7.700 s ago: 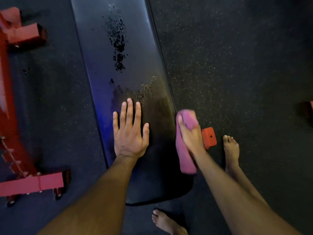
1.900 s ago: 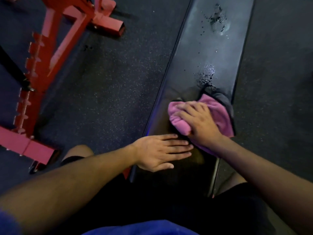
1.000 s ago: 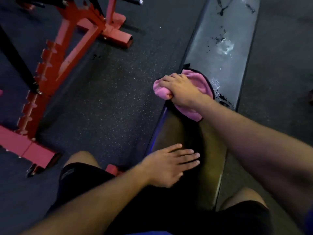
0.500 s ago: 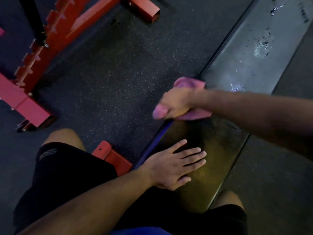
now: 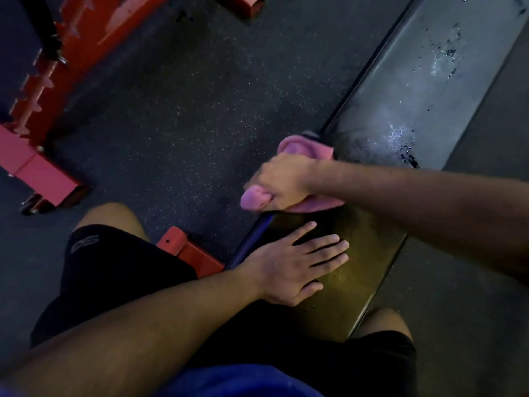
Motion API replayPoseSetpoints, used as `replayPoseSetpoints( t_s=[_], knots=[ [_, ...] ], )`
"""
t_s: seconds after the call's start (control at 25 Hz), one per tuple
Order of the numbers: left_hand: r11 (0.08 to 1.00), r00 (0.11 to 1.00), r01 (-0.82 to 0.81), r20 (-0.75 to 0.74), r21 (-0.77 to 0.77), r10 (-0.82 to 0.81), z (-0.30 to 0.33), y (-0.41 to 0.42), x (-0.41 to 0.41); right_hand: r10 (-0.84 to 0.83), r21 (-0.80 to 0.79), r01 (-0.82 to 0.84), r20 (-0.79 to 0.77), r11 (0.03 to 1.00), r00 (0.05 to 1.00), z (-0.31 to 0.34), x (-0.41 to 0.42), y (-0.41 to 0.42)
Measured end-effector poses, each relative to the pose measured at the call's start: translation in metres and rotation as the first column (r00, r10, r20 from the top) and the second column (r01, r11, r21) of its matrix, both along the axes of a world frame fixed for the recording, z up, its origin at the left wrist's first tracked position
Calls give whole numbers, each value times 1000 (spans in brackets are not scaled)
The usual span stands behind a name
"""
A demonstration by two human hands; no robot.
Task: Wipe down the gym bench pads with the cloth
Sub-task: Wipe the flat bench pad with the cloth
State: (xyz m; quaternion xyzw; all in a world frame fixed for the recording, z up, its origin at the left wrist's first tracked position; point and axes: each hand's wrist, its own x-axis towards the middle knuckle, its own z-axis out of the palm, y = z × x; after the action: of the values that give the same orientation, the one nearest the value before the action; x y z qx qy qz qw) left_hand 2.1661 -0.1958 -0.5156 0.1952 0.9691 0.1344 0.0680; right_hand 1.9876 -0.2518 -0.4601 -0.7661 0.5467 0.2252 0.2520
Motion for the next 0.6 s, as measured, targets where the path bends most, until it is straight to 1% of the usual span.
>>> replayPoseSetpoints(
  t_s=[0.08, 0.12, 0.16, 0.2, 0.28, 0.36, 0.4, 0.44, 0.48, 0.52, 0.56, 0.6],
  knots=[
    [1000, 1000, 9, -10, -4, -9, 1, -3, -1, -99, -9, 99, -143, 995, 985, 13, -52, -7],
    [1000, 1000, 9, -19, 2, -9, 1, -4, -1, -170, 0, 173, -190, 985, 967, 20, -70, -10],
    [1000, 1000, 7, -28, 0, -7, 2, -4, 0, -227, -3, 231, -202, 973, 953, 22, -79, -13],
    [1000, 1000, 5, -31, -8, -6, 1, -3, 1, -231, -3, 236, -216, 972, 949, 21, -74, -15],
    [1000, 1000, -4, -29, 0, 4, 3, 0, 2, -204, -20, 204, -173, 979, 964, 13, -28, -14],
    [1000, 999, -24, -28, 14, 24, 3, 0, 1, -160, 7, 160, -55, 987, 986, 0, 27, -3],
    [999, 999, -29, -22, 21, 29, 4, -1, -1, -146, 21, 146, -16, 989, 989, -3, 40, 2],
    [999, 1000, -24, -10, 22, 24, 4, -2, -2, -158, -3, 158, 22, 987, 987, -4, 42, 5],
    [1000, 1000, -11, 8, 18, 11, 5, -3, -2, -191, -81, 196, 65, 977, 979, -3, 37, 5],
    [1000, 1000, 0, 24, 16, 0, 6, -2, -2, -226, -193, 243, 107, 951, 968, 1, 26, 7],
    [1000, 999, 7, 33, 23, -8, 7, 0, -2, -274, -328, 309, 149, 893, 950, 8, 12, 12],
    [999, 999, 0, 38, 44, -1, 7, 0, -1, -349, -467, 406, 206, 786, 914, 18, -2, 22]
  ],
)
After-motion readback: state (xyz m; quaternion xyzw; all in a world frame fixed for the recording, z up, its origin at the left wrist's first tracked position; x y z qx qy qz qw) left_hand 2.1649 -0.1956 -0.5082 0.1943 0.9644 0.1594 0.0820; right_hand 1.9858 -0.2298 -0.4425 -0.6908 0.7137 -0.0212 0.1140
